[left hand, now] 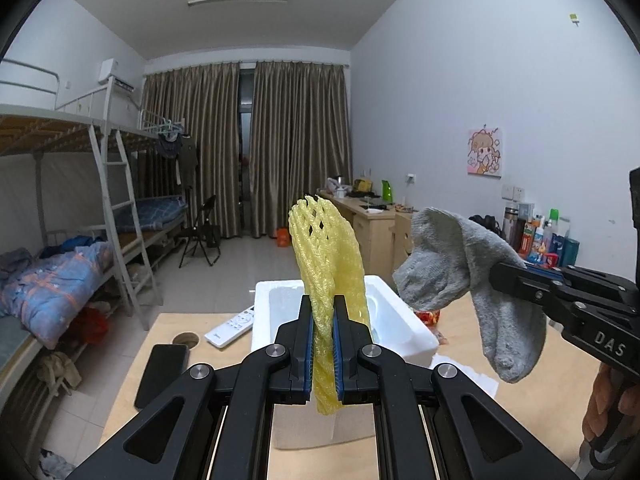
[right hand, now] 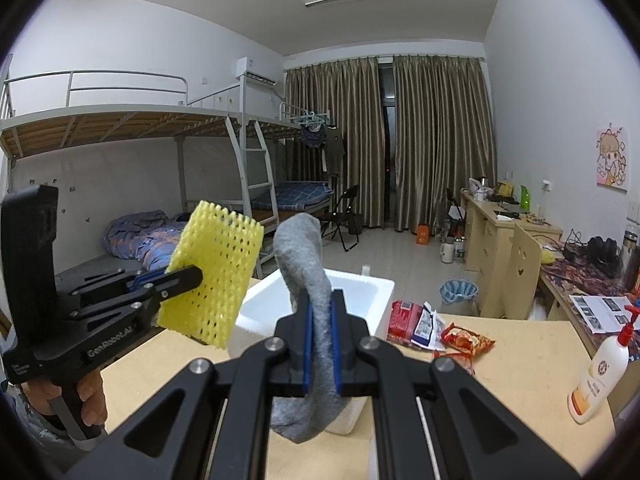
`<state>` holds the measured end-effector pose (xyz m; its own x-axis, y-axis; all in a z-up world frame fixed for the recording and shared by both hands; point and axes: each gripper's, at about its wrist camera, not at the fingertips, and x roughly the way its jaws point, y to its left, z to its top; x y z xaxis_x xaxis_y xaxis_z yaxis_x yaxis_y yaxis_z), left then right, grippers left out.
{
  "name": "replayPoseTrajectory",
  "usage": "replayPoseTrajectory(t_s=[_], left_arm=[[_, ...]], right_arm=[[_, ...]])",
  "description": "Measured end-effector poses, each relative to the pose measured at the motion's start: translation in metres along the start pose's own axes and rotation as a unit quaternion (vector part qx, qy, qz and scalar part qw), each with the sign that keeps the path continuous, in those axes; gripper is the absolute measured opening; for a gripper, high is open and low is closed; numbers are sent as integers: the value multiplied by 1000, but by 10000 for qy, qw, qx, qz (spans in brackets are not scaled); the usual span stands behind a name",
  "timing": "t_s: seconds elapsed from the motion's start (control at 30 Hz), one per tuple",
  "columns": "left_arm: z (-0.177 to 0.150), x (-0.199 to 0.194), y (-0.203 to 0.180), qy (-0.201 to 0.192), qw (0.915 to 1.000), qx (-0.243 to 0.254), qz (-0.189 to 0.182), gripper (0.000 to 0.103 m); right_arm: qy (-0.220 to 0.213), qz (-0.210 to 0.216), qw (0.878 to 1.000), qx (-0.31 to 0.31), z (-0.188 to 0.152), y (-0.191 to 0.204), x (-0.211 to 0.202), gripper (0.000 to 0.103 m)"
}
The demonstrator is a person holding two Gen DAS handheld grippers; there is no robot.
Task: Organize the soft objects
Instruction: 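Carry the yellow net and grey sock over the white foam box opening, then open the left gripper to drop the yellow net into the box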
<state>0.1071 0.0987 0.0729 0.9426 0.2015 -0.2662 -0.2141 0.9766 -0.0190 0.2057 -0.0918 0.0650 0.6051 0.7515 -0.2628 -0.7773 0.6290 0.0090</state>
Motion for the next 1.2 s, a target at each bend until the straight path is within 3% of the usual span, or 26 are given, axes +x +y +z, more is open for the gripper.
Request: replayPoseTrajectory(t_s=[0.37,0.97,1.03,1.07,1.13,1.2], left_arm=[[18,57,7,115,9999,-106,-9,8],[6,135,12,688,9975,-130,-63,9],[6,137,15,674,9974,-201,-128,18],[6,137,16,657,9976,-199,-120,36],[7,138,18,683,9975,-159,-9,83],[6,135,20,620,9978,-220,39,100]], right_arm=[[1,-123,9999,21,5,-8,17,11],[134,-261,9992,257,-1,-24,39,11],[152,-246,9993,254,-1,-23,41,11],[157,-244,9992,256,-2,-23,42,11],[156,-235,9992,277,-1,-26,42,11],[156,-250,9992,281,0,-28,42,11]])
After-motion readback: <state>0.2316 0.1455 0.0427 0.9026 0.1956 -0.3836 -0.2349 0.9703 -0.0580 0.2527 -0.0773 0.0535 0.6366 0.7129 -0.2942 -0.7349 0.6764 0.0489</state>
